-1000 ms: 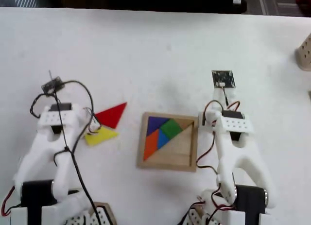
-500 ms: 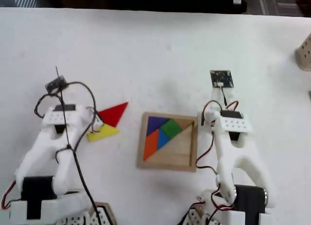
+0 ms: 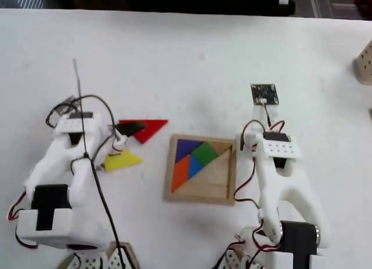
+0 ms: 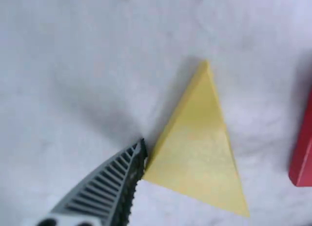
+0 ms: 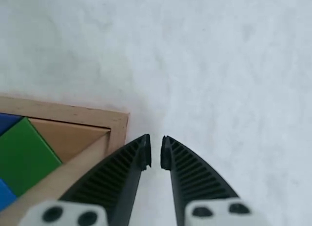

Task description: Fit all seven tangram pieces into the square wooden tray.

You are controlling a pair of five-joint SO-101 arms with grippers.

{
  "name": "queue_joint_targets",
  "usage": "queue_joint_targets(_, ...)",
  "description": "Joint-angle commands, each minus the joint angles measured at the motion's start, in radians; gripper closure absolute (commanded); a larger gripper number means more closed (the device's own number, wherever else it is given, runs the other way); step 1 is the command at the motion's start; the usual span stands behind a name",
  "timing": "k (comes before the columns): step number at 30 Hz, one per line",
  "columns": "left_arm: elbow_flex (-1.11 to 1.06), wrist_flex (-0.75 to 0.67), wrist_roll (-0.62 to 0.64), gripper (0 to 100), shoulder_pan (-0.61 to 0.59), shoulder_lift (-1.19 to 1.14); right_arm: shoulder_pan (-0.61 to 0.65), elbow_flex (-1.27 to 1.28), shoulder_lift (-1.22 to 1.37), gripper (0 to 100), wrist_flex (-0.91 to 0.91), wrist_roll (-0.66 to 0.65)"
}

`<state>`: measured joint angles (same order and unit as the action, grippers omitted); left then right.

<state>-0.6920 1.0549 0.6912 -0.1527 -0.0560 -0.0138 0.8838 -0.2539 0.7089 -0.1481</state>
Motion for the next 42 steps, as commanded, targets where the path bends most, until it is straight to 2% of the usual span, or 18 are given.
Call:
queue_joint_targets(1,0.0,0.029,0.011,47,0.022,-0.015,0.007,-0.028,-0.004,95.4,-0.012,-0.028)
queue_joint_targets(11,0.0,0.0,-0.074,75,0.022,-0.015,0.008,-0.029,-0.004,95.4,-0.013,-0.028)
queue_joint_targets(14,0.0,-0.015,-0.075,79,0.022,-0.015,0.008,-0.029,-0.004,95.4,-0.013,-0.028)
queue_joint_targets(22,0.0,-0.011,-0.18,79,0.03,-0.007,0.008,-0.029,-0.004,95.4,-0.013,-0.028)
queue_joint_targets(27,0.025,0.028,-0.293,79,0.03,0.012,0.008,-0.029,-0.004,95.4,-0.013,-0.028)
queue_joint_targets(32,-0.029,-0.005,-0.298,79,0.013,0.173,0.008,-0.029,-0.004,95.4,-0.013,-0.028)
queue_joint_targets(38,-0.278,-0.15,-0.296,79,0.021,0.43,0.008,-0.029,-0.004,95.4,-0.013,-0.029)
queue_joint_targets(40,-0.315,-0.126,-0.299,78,0.021,0.487,0.008,-0.029,-0.004,95.4,-0.013,-0.029)
queue_joint_targets(42,-0.324,-0.06,-0.301,72,0.021,0.519,0.008,-0.029,-0.004,95.4,-0.013,-0.029)
